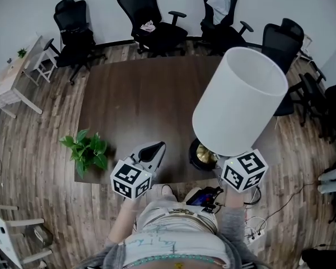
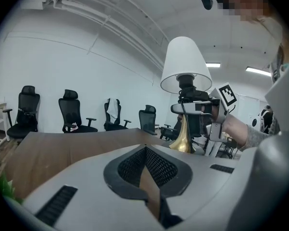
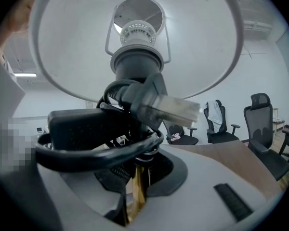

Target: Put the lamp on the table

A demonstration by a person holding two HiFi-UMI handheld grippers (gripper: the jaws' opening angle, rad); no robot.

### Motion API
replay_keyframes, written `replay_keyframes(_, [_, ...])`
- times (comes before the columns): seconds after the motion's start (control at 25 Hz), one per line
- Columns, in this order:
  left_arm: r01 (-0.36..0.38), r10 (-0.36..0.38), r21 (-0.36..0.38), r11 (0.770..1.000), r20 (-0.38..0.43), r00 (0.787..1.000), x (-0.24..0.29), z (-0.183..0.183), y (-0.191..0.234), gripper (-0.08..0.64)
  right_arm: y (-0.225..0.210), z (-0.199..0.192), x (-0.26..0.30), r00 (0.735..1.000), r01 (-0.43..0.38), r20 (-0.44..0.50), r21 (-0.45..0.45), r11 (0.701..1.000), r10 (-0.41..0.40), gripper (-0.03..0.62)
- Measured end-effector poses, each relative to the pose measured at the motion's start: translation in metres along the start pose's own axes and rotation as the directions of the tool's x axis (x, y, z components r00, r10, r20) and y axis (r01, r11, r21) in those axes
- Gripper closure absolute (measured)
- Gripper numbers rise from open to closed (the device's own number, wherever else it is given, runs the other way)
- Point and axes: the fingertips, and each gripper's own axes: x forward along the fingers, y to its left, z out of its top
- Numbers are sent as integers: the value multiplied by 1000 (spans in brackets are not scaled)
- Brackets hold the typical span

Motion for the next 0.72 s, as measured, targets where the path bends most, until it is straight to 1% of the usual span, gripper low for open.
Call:
replay_keyframes(0.12, [16,-16,4,1000,-13,1000,12,1,-5,548,-12,0,-1,1000,6,-9,9,1000,-6,541])
replay_keyframes(0.2, [13,-13,3,1000,-14,1000,19,3,-7,548,-20,0,-1,1000,5,-15,8,1000,-5,541])
replay_keyframes(0.44, [-40,40,-37,999,13,999,42,11,-13,548,-47,3,1,998,-39,-45,-8,999,39,541])
replay_keyframes(0.72, [-77,78,-18,997,41,996,71,36,-26,548,-82,7,3,993,-100,-70,-17,995,99,541])
